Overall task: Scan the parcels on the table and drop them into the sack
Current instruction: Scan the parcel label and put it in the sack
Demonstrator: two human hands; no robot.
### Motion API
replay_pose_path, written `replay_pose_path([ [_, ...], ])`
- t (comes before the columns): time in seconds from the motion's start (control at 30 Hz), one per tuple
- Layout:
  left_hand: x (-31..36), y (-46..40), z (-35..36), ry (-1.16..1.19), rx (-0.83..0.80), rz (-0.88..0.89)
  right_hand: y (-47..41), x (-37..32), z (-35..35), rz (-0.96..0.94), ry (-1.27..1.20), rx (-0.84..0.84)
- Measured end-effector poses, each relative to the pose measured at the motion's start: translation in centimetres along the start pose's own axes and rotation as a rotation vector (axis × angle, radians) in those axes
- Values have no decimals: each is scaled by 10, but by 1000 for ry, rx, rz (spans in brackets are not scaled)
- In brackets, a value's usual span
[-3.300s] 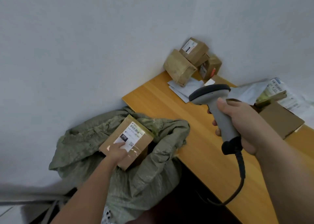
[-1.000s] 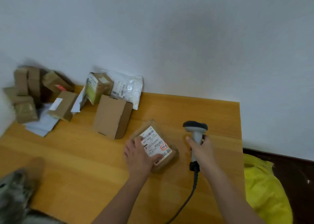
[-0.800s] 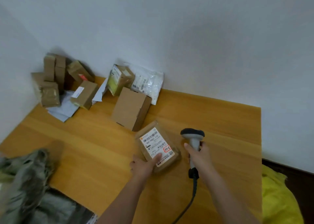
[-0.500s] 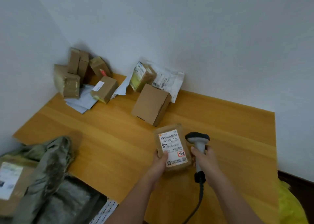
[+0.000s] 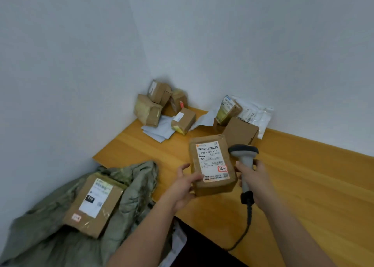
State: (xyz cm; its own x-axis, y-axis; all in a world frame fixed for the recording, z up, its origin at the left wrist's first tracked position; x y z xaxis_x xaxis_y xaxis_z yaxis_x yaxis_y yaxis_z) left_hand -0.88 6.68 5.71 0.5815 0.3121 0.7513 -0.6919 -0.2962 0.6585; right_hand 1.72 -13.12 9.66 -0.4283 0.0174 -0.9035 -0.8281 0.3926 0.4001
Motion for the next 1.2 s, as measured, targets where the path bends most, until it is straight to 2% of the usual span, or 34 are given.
replay_pose_path([
  [0.13,31,6,-39,63,94,80,25,-42,24,-87,26,-53],
  [0.23,51,12,-57,109,143,125,41,-82,34,-145,27,-169],
  [0.37,70,20,-66,190,212,154,66,-132,37,-159,-8,-301],
  [0.6,109,38,-75,280,333,236,107,-205,26,-338,73,-454],
  [0.83,133,48,-86,358,443,269,124,-238,9,-448,88,-585],
  [1.2,142,42,-76,352,502,321,120,-255,-19,-505,56,-602],
])
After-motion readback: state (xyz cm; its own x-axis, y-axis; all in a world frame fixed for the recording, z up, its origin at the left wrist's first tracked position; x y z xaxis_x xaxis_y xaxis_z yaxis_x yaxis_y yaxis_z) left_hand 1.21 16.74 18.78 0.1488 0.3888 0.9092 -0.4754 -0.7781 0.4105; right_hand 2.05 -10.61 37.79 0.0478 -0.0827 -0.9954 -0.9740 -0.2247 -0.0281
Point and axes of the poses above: each hand's wrist, its own y-axis away from the middle knuckle, its own z-axis out of the palm, x = y × z, the point moved 3 cm from there along -y, towards the middle knuckle, and after that the axes turned 15 degrees about x, right-handed, at the moved point
